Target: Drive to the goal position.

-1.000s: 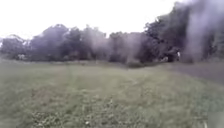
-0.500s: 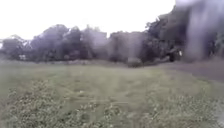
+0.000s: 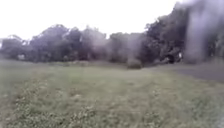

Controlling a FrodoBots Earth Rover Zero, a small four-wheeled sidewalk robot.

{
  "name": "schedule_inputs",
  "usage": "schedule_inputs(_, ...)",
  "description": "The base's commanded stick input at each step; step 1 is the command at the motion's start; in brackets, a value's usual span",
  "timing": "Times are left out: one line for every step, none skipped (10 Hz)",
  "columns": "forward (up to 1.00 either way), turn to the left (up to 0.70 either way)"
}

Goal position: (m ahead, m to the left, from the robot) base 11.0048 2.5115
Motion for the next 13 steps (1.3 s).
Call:
schedule_inputs(0.45,0.0)
schedule_inputs(0.45,0.0)
schedule_inputs(0.45,0.0)
schedule_inputs(0.45,0.0)
schedule_inputs(0.45,0.0)
schedule_inputs(0.45,0.0)
schedule_inputs(0.45,0.0)
schedule_inputs(0.45,0.0)
schedule_inputs(0.45,0.0)
schedule_inputs(0.45,0.0)
schedule_inputs(0.45,0.0)
schedule_inputs(0.45,0.0)
schedule_inputs(0.45,0.0)
